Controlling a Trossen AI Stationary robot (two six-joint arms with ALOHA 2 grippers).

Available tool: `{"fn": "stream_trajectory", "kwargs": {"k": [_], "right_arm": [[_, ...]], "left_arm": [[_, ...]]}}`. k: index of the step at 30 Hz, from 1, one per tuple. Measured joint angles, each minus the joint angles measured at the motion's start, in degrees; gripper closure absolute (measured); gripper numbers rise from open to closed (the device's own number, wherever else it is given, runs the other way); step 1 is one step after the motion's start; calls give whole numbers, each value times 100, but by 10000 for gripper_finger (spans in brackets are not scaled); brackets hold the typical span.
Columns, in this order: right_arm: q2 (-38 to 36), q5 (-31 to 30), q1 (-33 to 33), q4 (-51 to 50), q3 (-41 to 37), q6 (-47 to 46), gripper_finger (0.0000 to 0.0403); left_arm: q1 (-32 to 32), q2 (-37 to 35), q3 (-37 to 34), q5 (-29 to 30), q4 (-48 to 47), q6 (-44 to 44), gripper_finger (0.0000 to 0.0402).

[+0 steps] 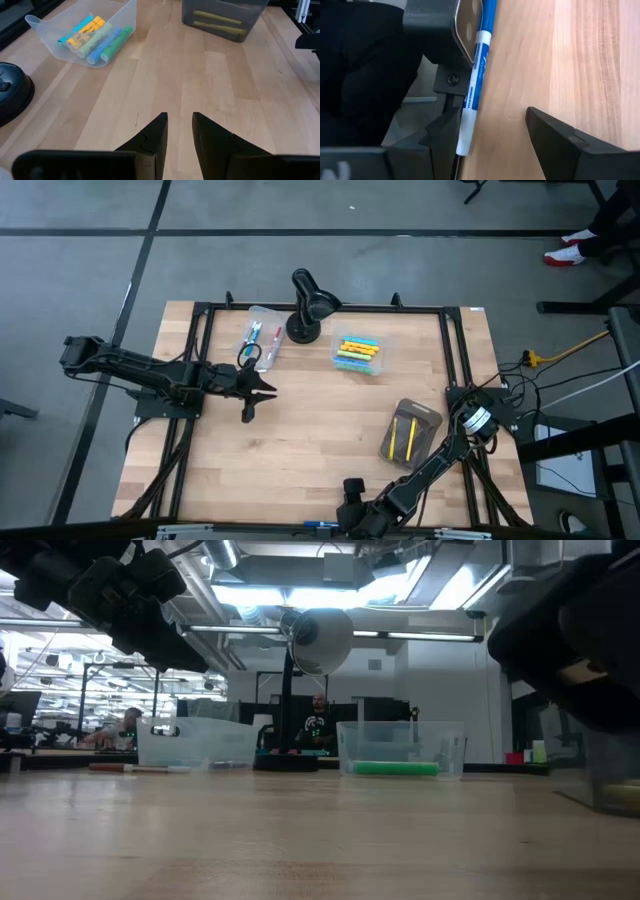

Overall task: Pick & Place Markers
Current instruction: Put the blue marker pen into the left transparent bin

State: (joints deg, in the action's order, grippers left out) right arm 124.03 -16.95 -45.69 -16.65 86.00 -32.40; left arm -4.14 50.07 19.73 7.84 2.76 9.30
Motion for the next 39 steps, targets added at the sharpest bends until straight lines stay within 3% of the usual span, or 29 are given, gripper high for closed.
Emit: {"fn": "stream_trajectory", "kwargs": {"k": [13, 19, 27, 32, 39], "right_arm": [[327, -105, -2, -22, 28, 482, 173], [347, -197, -74, -310, 314, 1260, 173], [379, -1636, -135, -587, 418, 1932, 173], [415, -2919, 6, -770, 377, 1968, 173], [373, -2310, 100, -711, 383, 2005, 173]], "left_arm": [[0, 1, 0, 1, -7, -4, 316], [0, 1, 0, 2, -4, -4, 316], [1, 1, 2, 1, -6, -2, 316], [2, 1, 2, 2, -4, -2, 316], [0, 1, 2, 3, -4, -2, 316]]}}
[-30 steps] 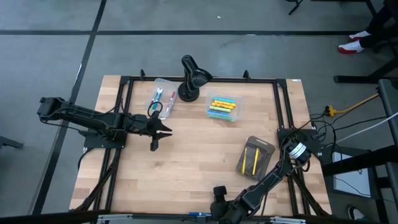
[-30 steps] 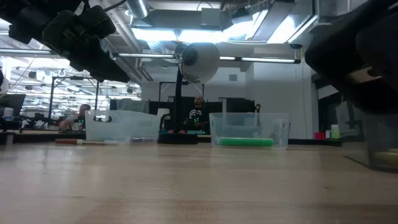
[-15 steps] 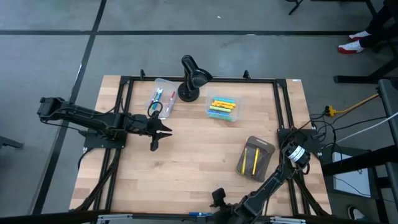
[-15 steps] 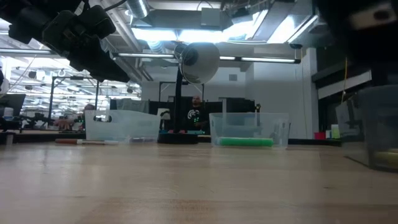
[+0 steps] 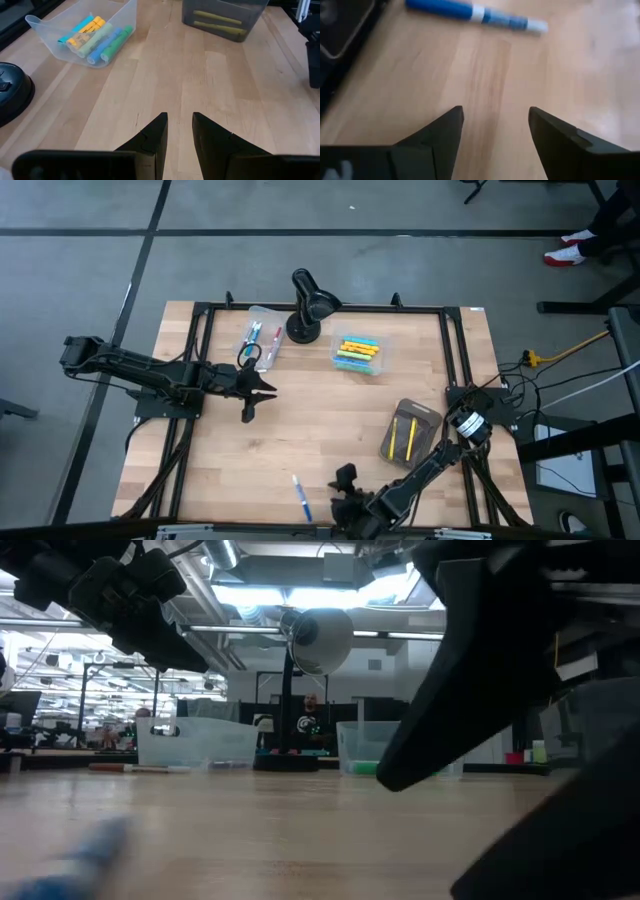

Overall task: Pick & Place Markers
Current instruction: Put the blue marker pen into the left transparent bin

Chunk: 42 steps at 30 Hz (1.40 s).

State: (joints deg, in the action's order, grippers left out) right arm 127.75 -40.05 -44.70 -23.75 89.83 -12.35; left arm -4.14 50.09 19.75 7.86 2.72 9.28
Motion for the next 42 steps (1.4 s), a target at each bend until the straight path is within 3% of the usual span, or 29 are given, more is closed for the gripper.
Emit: {"fn": "stream_trajectory", "kwargs": {"k": [9, 14, 18, 26, 32, 35, 39, 42], "right_arm": [[-110, 642, 382, 111, 13, 24, 173], [-165, 1040, 547, 105, 13, -138, 173], [-174, 1154, 601, 109, 13, -243, 173], [-178, 1201, 774, 105, 13, -539, 173], [-183, 1226, 912, 108, 13, -678, 173], [-183, 1226, 976, 110, 13, -674, 173], [-185, 1225, 1036, 111, 13, -572, 173], [-185, 1226, 1083, 113, 13, -461, 173]], "left_arm": [[0, 0, 0, -62, -6, 0, 316], [-248, 0, 2, -1338, -204, -454, 316], [-780, 0, 2, -1423, -603, -55, 316], [-1799, 0, 2, -1439, -1356, 1863, 316], [-2523, 0, 2, -2879, -1370, 4729, 316], [-2977, 0, 2, -3284, -1412, 5869, 316], [-3584, 0, 2, -3309, -1869, 7105, 316], [-3855, 0, 2, -3210, -2169, 7269, 316]]}}
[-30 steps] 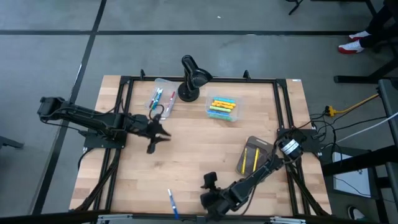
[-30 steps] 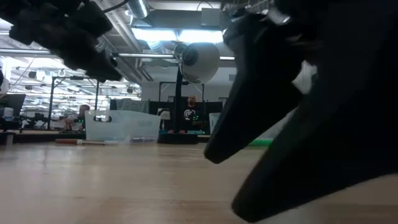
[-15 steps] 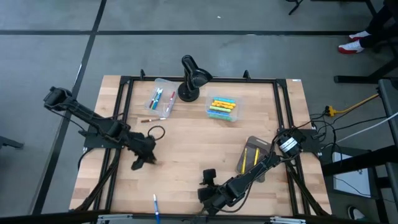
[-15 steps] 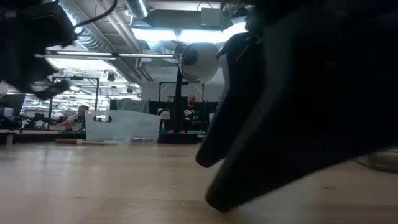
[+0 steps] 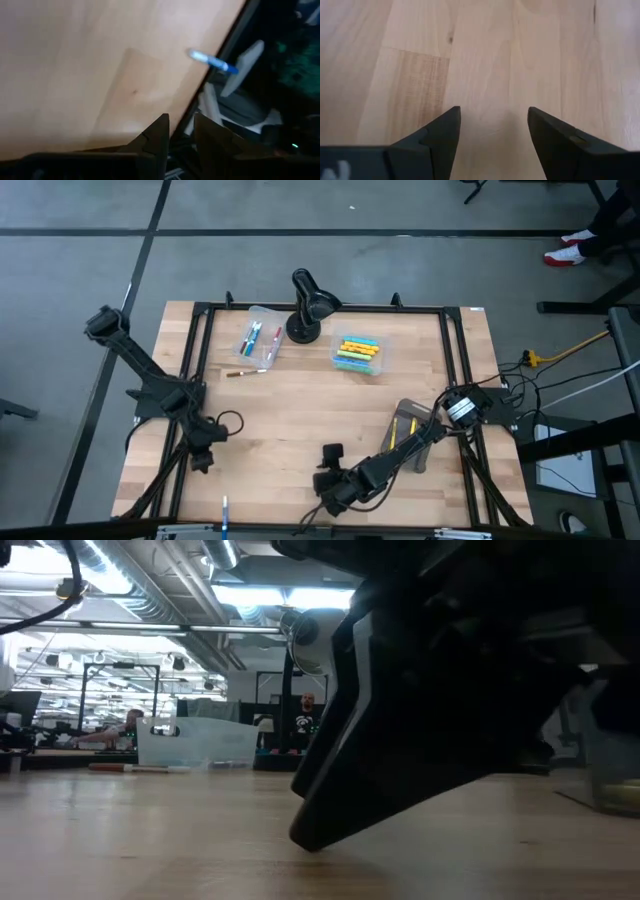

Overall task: Pick & Place Markers
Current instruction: Put the blue marker pen into the left transparent bin

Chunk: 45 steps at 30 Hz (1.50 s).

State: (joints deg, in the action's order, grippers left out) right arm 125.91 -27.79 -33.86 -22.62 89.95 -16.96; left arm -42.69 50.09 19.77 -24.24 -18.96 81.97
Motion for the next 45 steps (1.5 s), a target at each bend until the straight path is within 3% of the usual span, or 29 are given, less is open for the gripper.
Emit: {"fn": "stream_trajectory", "kwargs": {"k": [5, 19, 27, 34, 39, 45], "right_arm": [[-8, 77, 35, -52, 2, 112, 173], [-59, 1217, 310, -87, 13, 660, 173], [-211, 1268, 310, -377, -91, 701, 173], [-1404, 1529, 211, 531, -1885, 355, 186], [-2795, 1020, 64, 1941, -3413, -23, 212], [-4071, 613, -3, 2492, -4619, -22, 234]], "left_arm": [[-149, 0, 0, 290, -135, -8, 316], [-147, 0, 0, 374, -94, -21, 316], [-147, 0, 0, 392, -15, -21, 316], [-147, 0, 0, 858, -8, -39, 316], [-53, 0, 0, 937, 119, -125, 316], [208, 0, -4, 672, 549, 892, 316]]}}
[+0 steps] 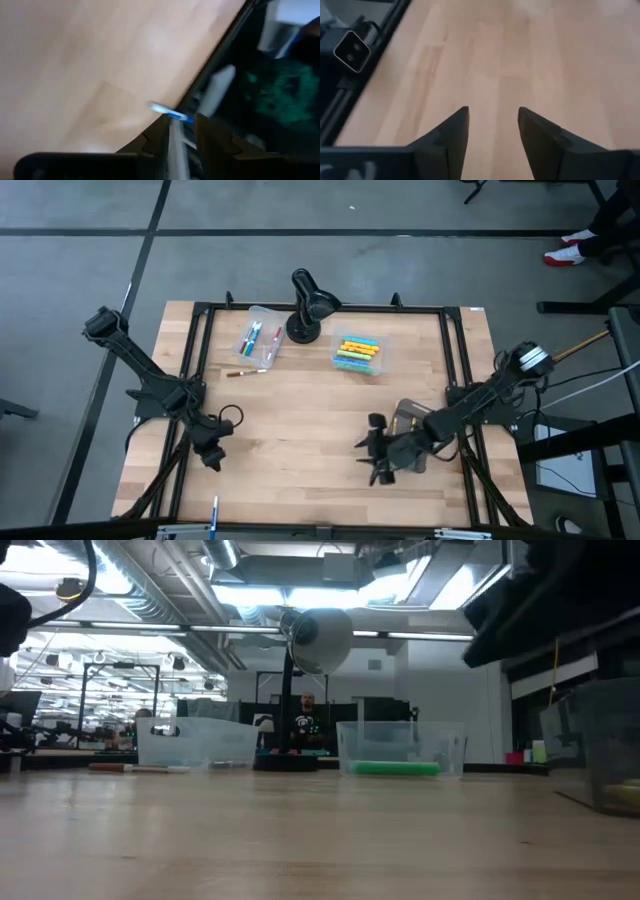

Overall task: Pick & Place Markers
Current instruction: Put the blue marker pen into the left transparent bin

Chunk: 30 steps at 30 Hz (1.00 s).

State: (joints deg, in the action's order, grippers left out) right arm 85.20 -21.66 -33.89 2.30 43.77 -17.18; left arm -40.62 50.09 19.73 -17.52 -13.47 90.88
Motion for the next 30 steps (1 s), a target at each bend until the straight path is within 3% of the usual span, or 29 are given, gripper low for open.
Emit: {"fn": "stream_trajectory", "kwargs": {"k": [4, 13, 20, 26, 30], "right_arm": [[-684, -33, -82, 105, -647, 317, 239], [-2511, -25, -356, 2083, -2361, 1579, 240], [-3857, 69, -354, 2208, -3258, 2079, 240], [-4977, 185, -240, 2226, -3858, 2584, 240], [-5662, 522, -33, 2240, -4187, 2799, 240]], "left_arm": [[39, 0, 0, -151, 466, 780, 316], [421, -62, 2, -58, 918, 1108, 316], [932, -97, 2, -45, 1071, 1466, 316], [1100, -103, 2, 893, 1293, 1100, 316], [1224, -103, 2, 933, 1326, 1052, 316]]}}
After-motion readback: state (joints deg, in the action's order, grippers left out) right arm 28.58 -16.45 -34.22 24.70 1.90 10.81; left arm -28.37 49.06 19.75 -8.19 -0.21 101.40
